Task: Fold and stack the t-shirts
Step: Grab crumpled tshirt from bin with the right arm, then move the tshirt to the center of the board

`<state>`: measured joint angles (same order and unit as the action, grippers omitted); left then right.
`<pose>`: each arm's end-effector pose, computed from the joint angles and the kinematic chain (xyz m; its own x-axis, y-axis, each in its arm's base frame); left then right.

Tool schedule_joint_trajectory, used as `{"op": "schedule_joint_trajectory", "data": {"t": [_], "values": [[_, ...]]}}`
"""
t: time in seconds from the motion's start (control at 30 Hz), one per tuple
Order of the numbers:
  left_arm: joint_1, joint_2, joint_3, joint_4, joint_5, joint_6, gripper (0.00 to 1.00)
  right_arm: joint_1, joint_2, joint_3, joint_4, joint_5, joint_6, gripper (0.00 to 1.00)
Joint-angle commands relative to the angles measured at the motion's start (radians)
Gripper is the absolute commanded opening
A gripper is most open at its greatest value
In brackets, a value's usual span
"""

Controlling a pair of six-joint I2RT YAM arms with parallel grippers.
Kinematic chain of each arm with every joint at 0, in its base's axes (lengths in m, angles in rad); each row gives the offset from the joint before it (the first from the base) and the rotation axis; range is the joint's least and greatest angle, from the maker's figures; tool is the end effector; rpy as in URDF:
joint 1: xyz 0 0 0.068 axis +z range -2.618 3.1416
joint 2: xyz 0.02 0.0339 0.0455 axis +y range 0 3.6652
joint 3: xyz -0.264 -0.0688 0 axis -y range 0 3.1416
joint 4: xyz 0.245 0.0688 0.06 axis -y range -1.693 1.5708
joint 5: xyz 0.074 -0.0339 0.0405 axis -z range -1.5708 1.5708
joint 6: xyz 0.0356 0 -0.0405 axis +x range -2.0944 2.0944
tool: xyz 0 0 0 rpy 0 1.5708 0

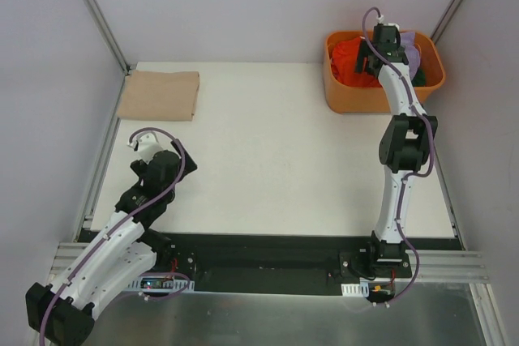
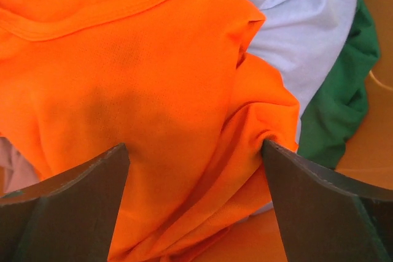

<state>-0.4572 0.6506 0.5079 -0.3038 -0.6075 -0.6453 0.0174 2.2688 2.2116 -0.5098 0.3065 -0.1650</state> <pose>0.1472 -0.0498 0.2534 -0.2497 -0.4275 -0.8688 -0.3125 0.8848 -0.3456 0.5289 -0.0015 0.3037 -0.5688 -0.1665 -0.8054 0.1464 0.9431 -0.2984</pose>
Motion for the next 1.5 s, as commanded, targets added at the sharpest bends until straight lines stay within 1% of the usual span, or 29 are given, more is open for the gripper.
{"op": "schedule_joint_trajectory", "data": {"t": [0.0,0.07,0.1,0.13,0.23,0.27,0.33,0.53,0.6,0.73,0.9,1.1,1.27,1.33,1.4,1.47], "values": [[0.002,0.017,0.003,0.037,-0.018,0.026,0.99,-0.002,0.035,0.049,0.054,-0.026,-0.076,0.83],[0.002,0.018,0.003,0.037,-0.018,0.024,0.99,-0.002,0.040,0.051,0.071,-0.053,-0.077,0.59],[0.002,0.018,0.003,0.037,-0.018,0.026,0.99,-0.004,0.038,0.053,0.079,-0.073,-0.077,0.51],[0.002,0.014,0.003,0.037,-0.020,0.026,0.99,-0.002,0.032,0.050,0.094,-0.090,-0.076,0.40],[0.002,0.009,0.000,0.038,-0.014,0.030,0.99,0.000,0.006,0.046,0.140,-0.124,-0.065,0.16],[0.002,0.007,0.000,0.042,-0.006,0.036,0.99,-0.002,-0.008,0.045,0.155,-0.130,-0.056,0.01],[0.002,0.003,0.000,0.045,0.005,0.039,0.99,0.000,-0.040,0.036,0.194,-0.136,-0.033,0.01],[0.002,-0.008,-0.011,0.045,-0.003,0.030,0.99,0.001,-0.162,-0.010,0.295,-0.233,0.027,0.01],[0.002,-0.017,-0.012,0.045,-0.001,0.029,0.99,0.006,-0.199,-0.013,0.301,-0.253,0.042,0.01],[0.002,-0.048,-0.020,0.045,0.009,0.029,0.99,0.019,-0.279,-0.024,0.313,-0.345,0.074,0.01],[0.002,-0.098,-0.034,0.045,0.035,0.022,0.99,0.070,-0.428,-0.046,0.323,-0.391,0.062,0.01],[0.002,-0.160,-0.051,0.043,0.069,-0.013,0.99,0.208,-0.646,-0.105,0.338,-0.438,0.003,0.01],[0.002,-0.195,-0.054,0.026,0.135,-0.062,0.99,0.396,-0.813,-0.197,0.355,-0.449,-0.054,0.01],[0.002,-0.213,-0.049,0.003,0.176,-0.082,0.99,0.464,-0.857,-0.230,0.366,-0.460,-0.039,0.01],[0.002,-0.238,-0.049,-0.026,0.208,-0.123,0.99,0.538,-0.894,-0.266,0.392,-0.501,0.016,0.01],[0.002,-0.258,-0.049,-0.047,0.233,-0.140,0.99,0.585,-0.917,-0.303,0.422,-0.573,0.061,0.01]]}}
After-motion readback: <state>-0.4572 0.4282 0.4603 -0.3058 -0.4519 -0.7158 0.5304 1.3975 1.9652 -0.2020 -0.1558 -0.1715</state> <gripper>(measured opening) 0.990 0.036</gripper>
